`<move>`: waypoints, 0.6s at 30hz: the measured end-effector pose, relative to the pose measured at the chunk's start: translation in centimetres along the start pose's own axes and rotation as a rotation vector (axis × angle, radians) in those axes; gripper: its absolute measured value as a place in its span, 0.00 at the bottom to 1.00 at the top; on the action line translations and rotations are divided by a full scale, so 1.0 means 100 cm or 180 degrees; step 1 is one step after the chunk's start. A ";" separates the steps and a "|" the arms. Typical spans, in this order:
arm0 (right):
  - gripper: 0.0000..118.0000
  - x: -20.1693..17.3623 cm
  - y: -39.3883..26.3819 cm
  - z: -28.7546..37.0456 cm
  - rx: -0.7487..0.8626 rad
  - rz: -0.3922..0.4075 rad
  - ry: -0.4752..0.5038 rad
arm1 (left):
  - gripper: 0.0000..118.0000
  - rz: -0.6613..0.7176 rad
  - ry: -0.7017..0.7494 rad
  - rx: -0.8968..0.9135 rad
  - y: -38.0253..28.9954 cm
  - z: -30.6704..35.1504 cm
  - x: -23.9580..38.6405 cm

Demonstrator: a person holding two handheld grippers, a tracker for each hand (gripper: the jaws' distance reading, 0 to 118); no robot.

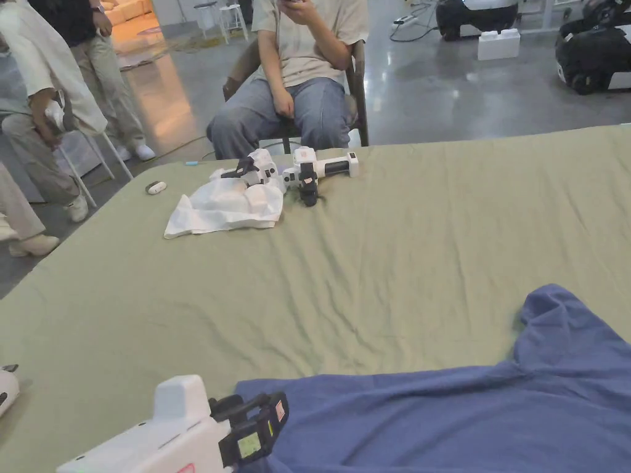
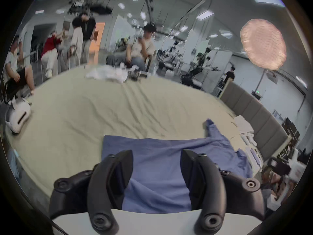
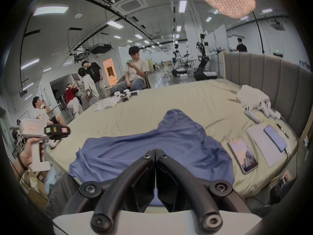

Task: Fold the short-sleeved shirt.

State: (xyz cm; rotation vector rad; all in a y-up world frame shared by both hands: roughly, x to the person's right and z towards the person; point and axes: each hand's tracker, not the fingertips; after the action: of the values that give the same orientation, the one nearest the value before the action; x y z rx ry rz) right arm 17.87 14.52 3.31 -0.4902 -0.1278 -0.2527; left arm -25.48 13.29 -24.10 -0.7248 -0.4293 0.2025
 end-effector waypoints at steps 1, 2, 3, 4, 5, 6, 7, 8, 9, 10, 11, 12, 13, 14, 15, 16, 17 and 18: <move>0.00 0.004 -0.002 -0.003 -0.0044 -0.0031 -0.0007 | 0.54 0.0054 0.0112 -0.0020 0.007 -0.022 -0.010; 0.00 0.006 -0.003 -0.004 -0.0072 -0.0058 -0.0041 | 0.54 0.0050 0.0180 -0.0131 0.014 -0.045 -0.020; 0.00 0.010 -0.005 -0.005 -0.0105 -0.0092 -0.0072 | 0.54 0.0083 0.0260 -0.0178 0.020 -0.065 -0.028; 0.00 0.013 -0.007 -0.007 -0.0157 -0.0112 -0.0104 | 0.53 0.0132 0.0350 -0.0262 0.024 -0.085 -0.036; 0.00 0.017 -0.009 -0.008 -0.0185 -0.0131 -0.0139 | 0.53 0.0103 0.0419 -0.0411 0.028 -0.105 -0.043; 0.00 0.019 -0.010 -0.008 -0.0210 -0.0151 -0.0178 | 0.53 0.0170 0.0544 -0.0520 0.030 -0.121 -0.049; 0.00 0.022 -0.011 -0.008 -0.0242 -0.0177 -0.0213 | 0.52 0.0148 0.0633 -0.0644 0.029 -0.136 -0.054; 0.00 0.025 -0.012 -0.009 -0.0270 -0.0204 -0.0251 | 0.52 0.0101 0.0721 -0.0721 0.026 -0.149 -0.056; 0.00 0.028 -0.013 -0.009 -0.0288 -0.0226 -0.0288 | 0.52 0.0115 0.0791 -0.0851 0.025 -0.161 -0.058; 0.00 0.031 -0.014 -0.009 -0.0323 -0.0247 -0.0327 | 0.45 0.0114 0.0821 -0.1040 0.022 -0.172 -0.058; 0.00 0.034 -0.015 -0.010 -0.0352 -0.0271 -0.0354 | 0.40 0.0069 0.0850 -0.1140 0.016 -0.180 -0.057; 0.00 0.037 -0.015 -0.012 -0.0379 -0.0292 -0.0376 | 0.39 -0.0067 0.0972 -0.1056 0.013 -0.179 -0.052; 0.00 0.040 -0.016 -0.014 -0.0405 -0.0310 -0.0394 | 0.34 -0.0146 0.0933 -0.1007 0.015 -0.178 -0.047; 0.00 0.042 -0.016 -0.016 -0.0417 -0.0330 -0.0400 | 0.23 -0.0128 0.0924 -0.1034 0.017 -0.178 -0.044; 0.00 0.045 -0.015 -0.020 -0.0422 -0.0366 -0.0386 | 0.10 -0.0141 0.0811 -0.1071 0.018 -0.179 -0.043; 0.00 0.049 -0.013 -0.024 -0.0431 -0.0410 -0.0354 | 0.01 -0.0103 0.0660 -0.1130 0.017 -0.177 -0.040; 0.00 0.052 -0.008 -0.031 -0.0443 -0.0431 -0.0309 | 0.01 -0.0080 0.0744 -0.1157 0.016 -0.180 -0.040; 0.00 0.055 0.000 -0.039 -0.0434 -0.0411 -0.0305 | 0.01 -0.0112 0.0788 -0.1171 0.015 -0.185 -0.040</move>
State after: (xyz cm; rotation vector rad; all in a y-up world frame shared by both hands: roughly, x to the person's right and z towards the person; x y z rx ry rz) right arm 23.38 11.46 0.92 -0.6309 -0.2371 -0.3661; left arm -20.82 2.07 -38.62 -1.0886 -0.2435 -0.0025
